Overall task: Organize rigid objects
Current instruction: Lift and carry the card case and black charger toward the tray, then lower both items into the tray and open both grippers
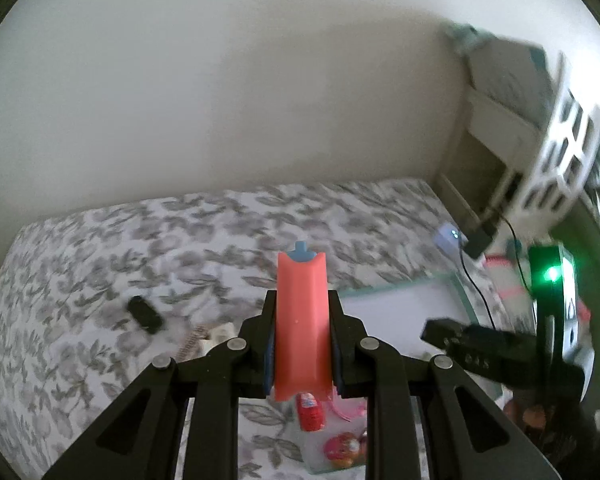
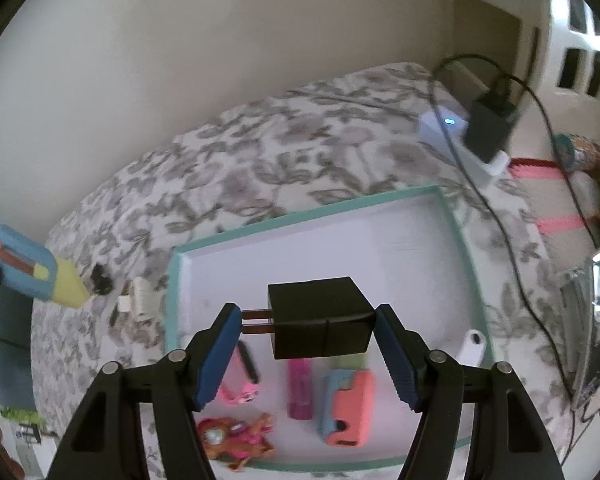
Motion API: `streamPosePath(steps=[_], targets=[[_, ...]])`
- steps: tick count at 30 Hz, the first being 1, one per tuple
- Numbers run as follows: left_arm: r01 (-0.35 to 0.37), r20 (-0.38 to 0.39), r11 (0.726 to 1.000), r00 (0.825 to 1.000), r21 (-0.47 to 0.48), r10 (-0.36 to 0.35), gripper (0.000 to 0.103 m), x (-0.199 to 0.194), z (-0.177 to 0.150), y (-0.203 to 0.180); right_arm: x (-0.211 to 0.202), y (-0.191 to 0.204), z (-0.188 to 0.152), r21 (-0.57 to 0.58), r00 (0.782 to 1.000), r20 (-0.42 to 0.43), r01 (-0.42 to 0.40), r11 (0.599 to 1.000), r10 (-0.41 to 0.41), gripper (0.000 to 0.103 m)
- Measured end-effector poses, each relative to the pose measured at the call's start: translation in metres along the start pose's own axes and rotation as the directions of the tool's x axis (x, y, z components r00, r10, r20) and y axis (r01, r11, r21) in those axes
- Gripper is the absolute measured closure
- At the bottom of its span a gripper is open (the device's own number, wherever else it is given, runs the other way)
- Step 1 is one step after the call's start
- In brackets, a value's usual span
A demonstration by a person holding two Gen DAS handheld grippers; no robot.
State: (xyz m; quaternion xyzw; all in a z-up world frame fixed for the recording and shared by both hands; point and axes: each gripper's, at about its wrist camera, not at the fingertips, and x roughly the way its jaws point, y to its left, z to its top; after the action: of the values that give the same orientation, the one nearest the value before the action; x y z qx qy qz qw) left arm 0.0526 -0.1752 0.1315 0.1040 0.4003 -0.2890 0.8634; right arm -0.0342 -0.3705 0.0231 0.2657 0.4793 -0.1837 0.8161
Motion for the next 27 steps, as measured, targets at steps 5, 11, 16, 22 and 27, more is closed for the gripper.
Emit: streamPosePath(steps=[5, 11, 16, 22, 27], targets=[[-0.004, -0.057, 0.998, 0.998, 0.064, 0.008, 0.081, 0.022, -0.009, -0.025, 0.008, -0.013, -0.001, 0.031, 1.0, -0.017, 0.015, 0.999, -0.015, 0.032], [0.018, -0.158, 0.999, 0.987, 0.048, -0.011, 0.081, 0.064, -0.023, -0.031, 0.021, -0.021, -0.002, 0.046, 0.999, -0.042, 0.013, 0.999, -0.011, 0.032], [0.008, -0.221, 0.999, 0.975, 0.04, 0.001, 0.08, 0.097, -0.037, -0.03, 0.033, -0.025, -0.003, 0.046, 0.997, -0.071, 0.032, 0.998, -0.028, 0.032], [0.012, -0.269, 1.0, 0.963, 0.008, -0.009, 0.08, 0.124, -0.049, -0.026, 0.043, -0.026, -0.001, 0.038, 0.995, -0.089, 0.039, 0.999, -0.036, 0.032], [0.009, -0.276, 1.0, 0.961, 0.02, -0.004, 0.08, 0.137, -0.053, -0.031, 0.044, -0.024, 0.001, 0.017, 0.996, -0.078, 0.047, 0.999, -0.045, 0.032]])
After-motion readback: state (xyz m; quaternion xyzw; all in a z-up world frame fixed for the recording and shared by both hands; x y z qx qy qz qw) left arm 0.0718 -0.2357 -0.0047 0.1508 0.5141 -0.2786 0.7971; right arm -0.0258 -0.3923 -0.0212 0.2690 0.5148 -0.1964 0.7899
